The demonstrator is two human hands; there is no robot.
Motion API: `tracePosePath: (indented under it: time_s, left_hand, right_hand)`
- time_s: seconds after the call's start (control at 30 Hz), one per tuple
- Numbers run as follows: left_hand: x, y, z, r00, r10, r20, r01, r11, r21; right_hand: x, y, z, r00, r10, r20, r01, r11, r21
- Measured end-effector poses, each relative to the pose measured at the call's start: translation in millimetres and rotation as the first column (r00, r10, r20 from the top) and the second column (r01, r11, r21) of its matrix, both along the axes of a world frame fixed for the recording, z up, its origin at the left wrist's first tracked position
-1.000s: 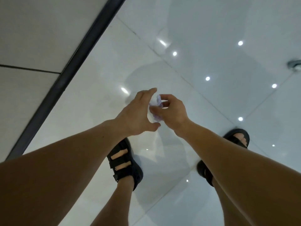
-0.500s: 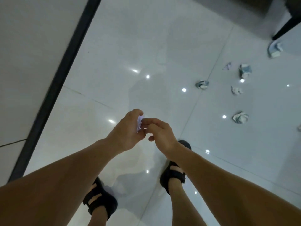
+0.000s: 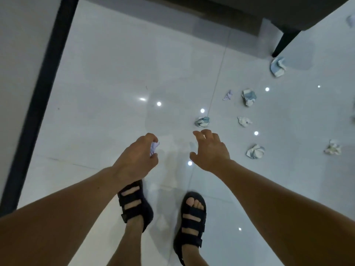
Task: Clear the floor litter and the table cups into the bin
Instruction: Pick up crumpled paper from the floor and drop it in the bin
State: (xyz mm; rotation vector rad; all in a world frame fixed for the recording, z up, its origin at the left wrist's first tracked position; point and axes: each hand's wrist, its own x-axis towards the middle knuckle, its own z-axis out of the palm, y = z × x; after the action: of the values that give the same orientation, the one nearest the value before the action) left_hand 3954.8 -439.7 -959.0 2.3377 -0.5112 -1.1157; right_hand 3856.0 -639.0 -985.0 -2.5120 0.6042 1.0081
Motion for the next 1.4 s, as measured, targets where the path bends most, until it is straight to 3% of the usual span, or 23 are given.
tracePosePath:
  time_s: [0.27,0.43,0.53,0.6,0.73,0.9,1.03,1.17,1.4]
  left_hand:
    - [39,0,-111,0.99,-0.138,-0.015,0.138,0.99,0.001]
    - [39,26,-142,0.979,-0.198,-0.05,0.198,0.98,-0.001]
    - [44,34,-139,0.98,-0.194,-0.051,0.195,0.981,0.017]
    - [47,34,-128,0.984,-0.169,-0.056,0.172,0.984,0.041]
    - [51,30,-79,0.994,-0.088,-0.059,0.093,0.991,0.095]
    - [52,19,33,1.0,-0.021,-0.011,0.021,0.999,0.043]
    - [51,15,137,0.997,0.053,0.057,-0.054,0.998,0.022]
    - [36,37,246,0.974,0.165,0.153,-0.172,0.985,0.028]
    - [-64,114,418,0.87,0.455,0.191,-0.466,0.885,0.015]
  right_hand:
    - [46,-42,-116,0.986,-0.162,0.033,0.164,0.98,-0.116]
    - [33,-33,-173,0.97,-0.227,0.088,0.239,0.954,-0.181]
    - [18,-14,-182,0.98,-0.146,0.138,0.174,0.961,-0.217]
    - [9,1,-171,0.986,-0.093,0.135,0.114,0.981,-0.157]
    - [7,31,-110,0.987,-0.019,0.157,0.022,1.0,-0.012]
    - [41,36,7,0.983,0.023,0.18,-0.04,0.995,0.095]
    - [76,35,116,0.962,0.122,0.246,-0.141,0.988,0.061]
    - [91,45,229,0.926,0.316,0.206,-0.329,0.944,0.03]
    - [59,101,408,0.808,0.547,0.22,-0.556,0.831,-0.023]
